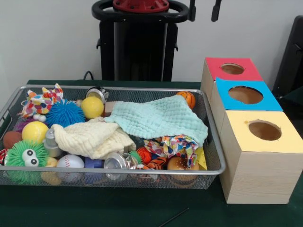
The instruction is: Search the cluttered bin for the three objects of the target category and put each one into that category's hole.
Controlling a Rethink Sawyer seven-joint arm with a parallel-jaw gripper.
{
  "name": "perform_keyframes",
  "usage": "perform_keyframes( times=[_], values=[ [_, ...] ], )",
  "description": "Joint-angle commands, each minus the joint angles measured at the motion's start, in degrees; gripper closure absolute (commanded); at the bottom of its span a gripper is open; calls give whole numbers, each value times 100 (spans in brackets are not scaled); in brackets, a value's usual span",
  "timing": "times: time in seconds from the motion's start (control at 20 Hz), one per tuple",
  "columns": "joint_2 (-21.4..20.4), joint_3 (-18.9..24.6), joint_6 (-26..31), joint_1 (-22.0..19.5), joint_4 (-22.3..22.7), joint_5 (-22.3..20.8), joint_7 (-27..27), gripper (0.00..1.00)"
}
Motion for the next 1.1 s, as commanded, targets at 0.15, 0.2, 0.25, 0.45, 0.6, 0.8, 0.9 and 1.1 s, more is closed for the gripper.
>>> perform_keyframes(
  times=[0.15, 0.2, 0.25, 0.45, 0.6, 0.8, 0.9, 1.1],
  values=[
    [269, 396, -102, -527, -302, -403, -157, 0],
    [313, 437, -137, -600, -331, -407, -200, 0],
    [340, 463, -153, -638, -350, -416, -207, 0],
    [425, 541, -161, -763, -497, -528, -236, 0],
    [509, 638, -134, -920, -643, -620, -360, 0],
    [625, 758, -149, -1115, -757, -724, -445, 0],
    [669, 816, -135, -1207, -807, -770, -469, 0],
    [718, 891, -31, -1367, -981, -937, -489, 0]
  ],
)
